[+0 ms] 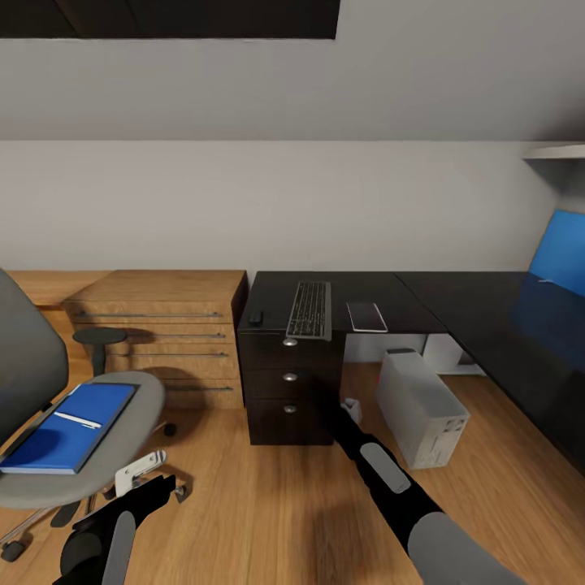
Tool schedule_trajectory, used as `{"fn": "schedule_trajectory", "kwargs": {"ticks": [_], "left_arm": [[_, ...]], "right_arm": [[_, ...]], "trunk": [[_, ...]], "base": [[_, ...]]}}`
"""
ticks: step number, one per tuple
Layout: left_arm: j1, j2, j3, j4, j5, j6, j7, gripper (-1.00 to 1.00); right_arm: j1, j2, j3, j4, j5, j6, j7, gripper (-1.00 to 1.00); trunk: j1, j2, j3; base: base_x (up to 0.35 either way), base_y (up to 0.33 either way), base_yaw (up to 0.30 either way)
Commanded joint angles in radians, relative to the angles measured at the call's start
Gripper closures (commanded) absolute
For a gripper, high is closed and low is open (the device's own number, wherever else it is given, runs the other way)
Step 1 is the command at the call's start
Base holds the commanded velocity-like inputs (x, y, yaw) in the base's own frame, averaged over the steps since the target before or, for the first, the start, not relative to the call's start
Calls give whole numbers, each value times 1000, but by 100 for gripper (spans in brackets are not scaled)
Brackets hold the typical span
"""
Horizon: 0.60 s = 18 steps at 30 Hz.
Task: In the bedroom, organize the workspace by keeping the computer under the desk, ensuring the monitor is on the desk, placing the keyboard on the desk next to the monitor, placing the mouse on the desk next to the keyboard, moving the folder from the swivel chair onto the desk next to the mouse, stacking the notebook on top of the folder with the pen on top of the notebook, and positioning the swivel chair next to the desk.
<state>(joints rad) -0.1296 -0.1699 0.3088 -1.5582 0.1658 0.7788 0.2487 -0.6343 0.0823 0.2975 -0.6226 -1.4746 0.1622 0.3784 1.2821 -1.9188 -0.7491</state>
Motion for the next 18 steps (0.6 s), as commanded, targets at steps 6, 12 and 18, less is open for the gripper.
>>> {"fn": "schedule_trajectory", "kwargs": {"ticks": [6,12,18], "left_arm": [[-1,0,1,6,10,4,3,-100],[-1,1,1,15,11,4,3,-100],[-1,1,1,26,9,4,3,-100]], "right_arm": [[-1,-1,-15,-29,-44,22,6,-100],[-1,-1,-28,-29,-41,19,5,-100],[-1,-3,-29,-29,-41,18,5,-100]], "trunk": [[0,0,-1],[0,0,-1],[0,0,-1]], "base": [[8,0,0],[273,0,0],[304,0,0]]}}
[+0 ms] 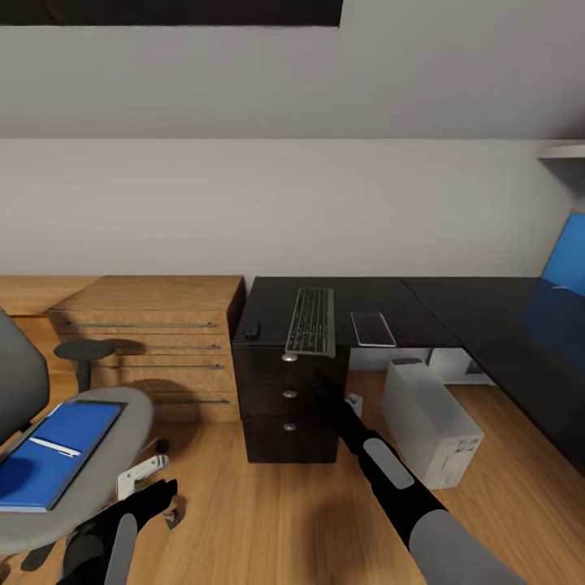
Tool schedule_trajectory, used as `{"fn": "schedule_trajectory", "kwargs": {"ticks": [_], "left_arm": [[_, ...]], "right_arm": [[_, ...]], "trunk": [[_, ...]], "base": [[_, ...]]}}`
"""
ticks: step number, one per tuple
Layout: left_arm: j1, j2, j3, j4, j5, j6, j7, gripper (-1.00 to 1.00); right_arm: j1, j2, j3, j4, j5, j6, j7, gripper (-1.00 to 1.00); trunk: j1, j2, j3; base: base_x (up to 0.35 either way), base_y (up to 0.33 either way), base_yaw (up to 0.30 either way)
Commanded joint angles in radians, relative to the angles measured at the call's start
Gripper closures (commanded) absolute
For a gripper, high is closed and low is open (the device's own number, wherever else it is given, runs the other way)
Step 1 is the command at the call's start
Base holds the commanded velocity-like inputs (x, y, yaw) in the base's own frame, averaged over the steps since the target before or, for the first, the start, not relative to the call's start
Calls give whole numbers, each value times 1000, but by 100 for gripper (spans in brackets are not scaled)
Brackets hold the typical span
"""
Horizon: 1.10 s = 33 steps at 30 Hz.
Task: In the bedroom, organize the workspace by keeping the computer under the desk, ensuring the monitor is on the desk, placing the keyboard on the desk next to the monitor, placing the mouse on the desk next to the keyboard, moving the folder from the swivel chair onto the desk next to the mouse, stacking the notebook on top of the folder with the pen on top of the notebook, and positioning the swivel chair next to the desk.
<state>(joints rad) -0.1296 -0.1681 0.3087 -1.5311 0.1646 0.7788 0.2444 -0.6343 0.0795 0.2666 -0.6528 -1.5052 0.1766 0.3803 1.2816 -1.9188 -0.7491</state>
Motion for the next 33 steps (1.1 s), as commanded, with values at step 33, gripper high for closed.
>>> {"fn": "schedule_trajectory", "kwargs": {"ticks": [33], "left_arm": [[-1,1,5,3,13,2,7,-100]], "right_arm": [[-1,0,-106,5,-9,-76,-59,-100]], "trunk": [[-15,28,12]], "base": [[15,0,0]]}}
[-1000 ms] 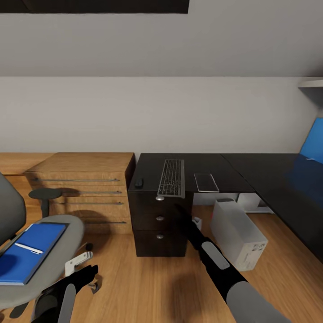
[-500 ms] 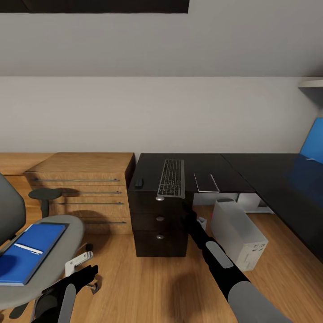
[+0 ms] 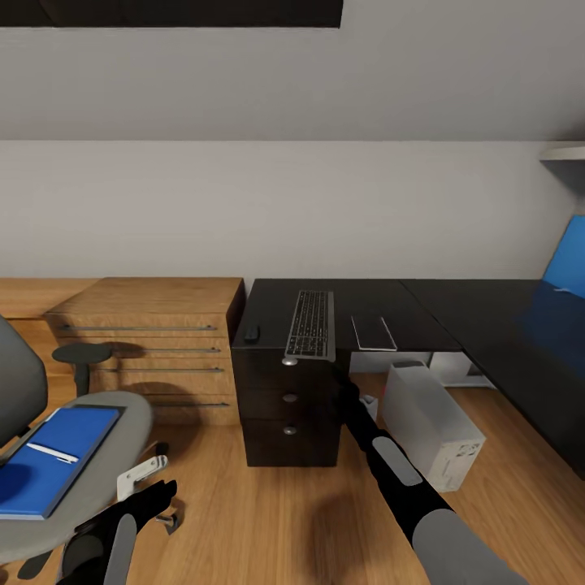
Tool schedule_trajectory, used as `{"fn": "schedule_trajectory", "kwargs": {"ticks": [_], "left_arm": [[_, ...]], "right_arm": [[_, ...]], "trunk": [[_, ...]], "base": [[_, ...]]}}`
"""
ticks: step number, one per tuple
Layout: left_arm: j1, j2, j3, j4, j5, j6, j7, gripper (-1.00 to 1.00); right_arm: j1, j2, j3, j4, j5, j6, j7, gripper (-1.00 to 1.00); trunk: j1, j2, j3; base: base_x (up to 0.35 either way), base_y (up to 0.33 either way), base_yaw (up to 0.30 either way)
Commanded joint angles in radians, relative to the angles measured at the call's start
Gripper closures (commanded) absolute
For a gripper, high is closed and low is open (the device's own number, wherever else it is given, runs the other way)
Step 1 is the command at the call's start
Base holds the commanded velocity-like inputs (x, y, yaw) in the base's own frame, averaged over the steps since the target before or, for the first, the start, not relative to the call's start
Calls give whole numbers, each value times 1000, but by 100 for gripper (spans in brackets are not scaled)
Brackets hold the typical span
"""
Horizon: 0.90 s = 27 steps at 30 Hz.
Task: In the bedroom, organize the workspace by keeping the computer under the desk, ensuring the monitor is on the desk, placing the keyboard on the desk next to the monitor, placing the mouse on the desk next to the keyboard, moving the folder from the swivel chair onto the desk next to the mouse, stacking the notebook on top of the folder with the pen on top of the notebook, and positioning the swivel chair next to the desk.
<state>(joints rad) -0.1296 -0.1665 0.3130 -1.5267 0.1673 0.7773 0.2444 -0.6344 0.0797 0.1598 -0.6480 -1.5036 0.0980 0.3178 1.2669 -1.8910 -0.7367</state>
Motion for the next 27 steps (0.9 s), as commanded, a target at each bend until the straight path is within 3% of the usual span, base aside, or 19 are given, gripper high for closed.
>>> {"fn": "schedule_trajectory", "kwargs": {"ticks": [1,12,21,27], "left_arm": [[-1,-1,1,-1,11,4,7,-100],[-1,-1,1,-1,11,3,7,-100],[-1,0,1,-1,11,3,7,-100],[-1,1,1,-1,11,3,7,-100]], "right_arm": [[-1,-1,1,1,-10,3,2,-100],[-1,-2,-2,1,-10,-3,-19,-100],[-1,-2,-108,2,-12,-56,-179,-100],[-1,-2,-118,5,-12,-61,-215,-100]], "trunk": [[-4,7,2],[-46,84,37],[-46,84,37],[-46,84,37]], "base": [[0,0,0],[0,0,0],[0,0,0],[0,0,0]]}}
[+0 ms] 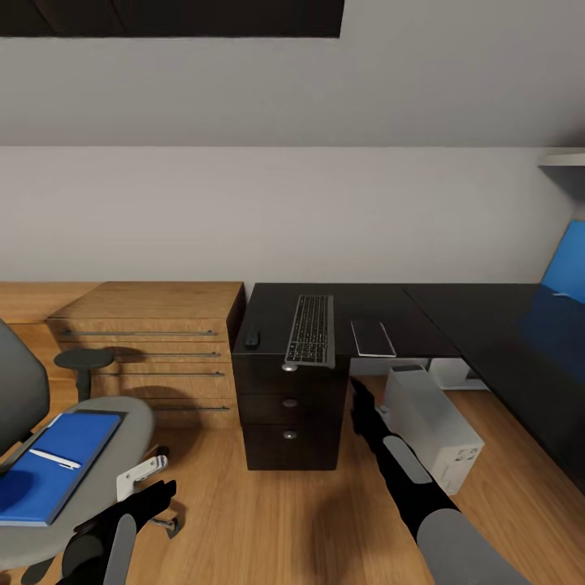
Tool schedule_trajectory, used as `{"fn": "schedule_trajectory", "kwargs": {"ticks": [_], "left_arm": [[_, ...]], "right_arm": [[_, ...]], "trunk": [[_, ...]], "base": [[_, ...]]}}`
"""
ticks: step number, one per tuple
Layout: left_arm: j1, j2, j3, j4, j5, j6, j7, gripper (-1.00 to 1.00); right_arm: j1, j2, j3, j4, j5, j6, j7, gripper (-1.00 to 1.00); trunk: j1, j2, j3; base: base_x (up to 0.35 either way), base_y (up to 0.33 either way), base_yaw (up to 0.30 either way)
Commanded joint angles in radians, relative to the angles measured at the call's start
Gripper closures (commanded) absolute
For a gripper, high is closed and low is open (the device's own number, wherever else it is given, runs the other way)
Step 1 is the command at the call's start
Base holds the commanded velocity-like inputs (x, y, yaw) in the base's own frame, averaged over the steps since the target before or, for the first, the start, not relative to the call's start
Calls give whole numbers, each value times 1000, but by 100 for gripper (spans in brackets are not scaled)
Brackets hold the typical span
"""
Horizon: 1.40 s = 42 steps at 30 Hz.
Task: In the bedroom, organize the workspace by keeping the computer under the desk, ensuring the monitor is on the desk, placing the keyboard on the desk next to the monitor, placing the mouse on the desk next to the keyboard, moving the folder from the swivel chair onto the desk next to the mouse, stacking the notebook on top of the folder with the pen on top of the notebook, and positioning the swivel chair next to the desk.
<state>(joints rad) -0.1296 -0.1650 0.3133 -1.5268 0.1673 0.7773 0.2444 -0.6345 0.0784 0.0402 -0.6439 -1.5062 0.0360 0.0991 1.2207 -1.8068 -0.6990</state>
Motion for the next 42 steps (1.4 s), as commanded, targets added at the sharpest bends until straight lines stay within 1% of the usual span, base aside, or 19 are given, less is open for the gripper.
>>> {"fn": "schedule_trajectory", "kwargs": {"ticks": [1,6,10,27,34,42], "left_arm": [[-1,-1,1,-1,11,3,7,-100],[-1,-1,1,-1,11,3,7,-100],[-1,-1,1,-1,11,3,8,-100],[-1,-2,1,-1,11,3,8,-100],[-1,-2,1,-1,11,3,8,-100],[-1,-2,0,0,9,3,8,-100]], "right_arm": [[-1,0,-1,1,-9,0,-3,-100],[-1,2,-14,1,-9,-4,-53,-100],[-1,6,-12,2,-9,-5,-67,-100],[-1,7,-5,3,-9,-8,-70,-100],[-1,7,-5,3,-9,-8,-70,-100],[-1,7,-5,1,-8,-10,-69,-100]], "trunk": [[0,0,-1],[0,0,-1],[0,0,-1],[0,0,-1],[0,0,-1],[0,0,-1]], "base": [[0,0,0],[0,0,0],[0,0,0],[0,0,0],[0,125,0],[0,17,0]]}}
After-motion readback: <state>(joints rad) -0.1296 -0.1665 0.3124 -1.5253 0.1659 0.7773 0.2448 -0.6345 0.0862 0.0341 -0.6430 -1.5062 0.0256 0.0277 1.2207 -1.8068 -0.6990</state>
